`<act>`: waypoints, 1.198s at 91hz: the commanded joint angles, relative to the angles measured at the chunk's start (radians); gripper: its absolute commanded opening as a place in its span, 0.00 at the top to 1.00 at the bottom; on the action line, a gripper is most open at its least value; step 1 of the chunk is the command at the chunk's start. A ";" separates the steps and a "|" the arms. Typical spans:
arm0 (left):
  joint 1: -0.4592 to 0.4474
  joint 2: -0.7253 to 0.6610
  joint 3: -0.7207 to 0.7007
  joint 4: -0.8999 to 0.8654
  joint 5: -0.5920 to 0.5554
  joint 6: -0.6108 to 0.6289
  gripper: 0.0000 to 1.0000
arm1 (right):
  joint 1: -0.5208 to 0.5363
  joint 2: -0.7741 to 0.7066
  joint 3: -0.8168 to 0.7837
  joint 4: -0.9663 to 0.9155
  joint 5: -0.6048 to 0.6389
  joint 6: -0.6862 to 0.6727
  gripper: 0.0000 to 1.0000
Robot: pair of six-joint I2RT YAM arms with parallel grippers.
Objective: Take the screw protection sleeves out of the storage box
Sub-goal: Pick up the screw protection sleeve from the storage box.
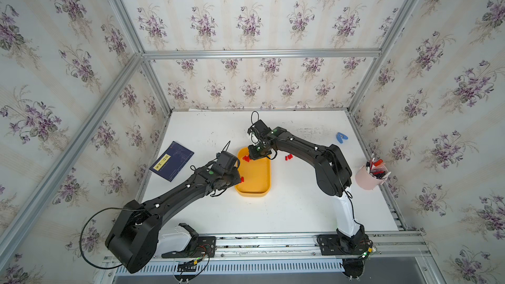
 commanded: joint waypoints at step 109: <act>-0.001 0.073 -0.049 0.160 0.096 -0.007 0.63 | 0.006 0.084 0.013 0.071 0.095 0.363 0.73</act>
